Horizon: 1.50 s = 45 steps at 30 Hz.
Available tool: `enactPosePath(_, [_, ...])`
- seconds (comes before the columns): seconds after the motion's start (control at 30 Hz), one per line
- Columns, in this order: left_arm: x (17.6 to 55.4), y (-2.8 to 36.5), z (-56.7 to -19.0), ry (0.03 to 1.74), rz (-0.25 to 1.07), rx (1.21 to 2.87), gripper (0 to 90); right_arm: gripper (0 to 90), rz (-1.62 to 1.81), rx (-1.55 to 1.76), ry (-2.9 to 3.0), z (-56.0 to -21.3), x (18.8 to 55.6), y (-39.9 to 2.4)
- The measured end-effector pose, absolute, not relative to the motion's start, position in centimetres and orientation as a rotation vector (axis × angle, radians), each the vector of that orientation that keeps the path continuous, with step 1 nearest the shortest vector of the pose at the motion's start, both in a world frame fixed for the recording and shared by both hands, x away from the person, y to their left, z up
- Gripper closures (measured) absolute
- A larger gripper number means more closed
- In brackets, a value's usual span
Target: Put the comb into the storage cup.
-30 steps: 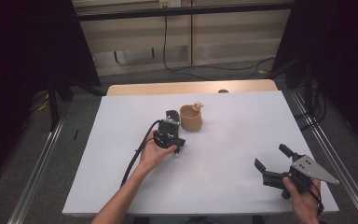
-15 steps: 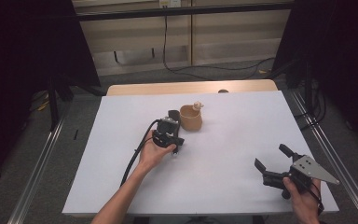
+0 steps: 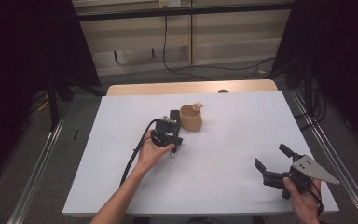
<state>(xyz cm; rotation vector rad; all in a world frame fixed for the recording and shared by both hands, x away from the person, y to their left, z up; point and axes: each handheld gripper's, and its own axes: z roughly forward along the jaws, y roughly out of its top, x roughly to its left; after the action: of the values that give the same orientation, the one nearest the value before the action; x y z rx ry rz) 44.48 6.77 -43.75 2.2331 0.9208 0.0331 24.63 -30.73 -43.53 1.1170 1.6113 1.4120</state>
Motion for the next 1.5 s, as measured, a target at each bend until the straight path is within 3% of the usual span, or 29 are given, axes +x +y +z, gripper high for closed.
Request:
enactPosePath(0.6, [44.3, 7.4, -42.5, 0.939, 0.061, 2.151, 89.3, 0.0, 1.416, 1.118, 1.608, -43.5, 24.6, -30.7])
enactPosePath(0.73, [44.4, 7.8, -42.1, 0.960, 0.081, 2.127, 81.5, 0.0, 1.419, 1.116, 1.606, -43.5, 24.6, -30.7])
enactPosePath(0.93, [44.4, 8.3, -41.7, 0.977, 0.116, 2.127, 62.2, 0.0, 1.418, 1.117, 1.605, -43.5, 24.6, -30.7])
enactPosePath(1.17, [44.8, 8.8, -41.3, 1.064, 0.245, 2.071, 22.9, 0.0, 1.416, 1.116, 1.611, -43.5, 24.6, -30.7])
enactPosePath(1.3, [45.3, 9.2, -41.5, 1.100, 0.215, 2.063, 13.0, 0.0, 1.418, 1.116, 1.611, -43.5, 24.6, -30.7])
enactPosePath(1.5, [45.4, 8.9, -41.8, 1.100, 0.237, 2.091, 7.0, 0.0, 1.405, 1.116, 1.621, -43.6, 24.6, -30.7])
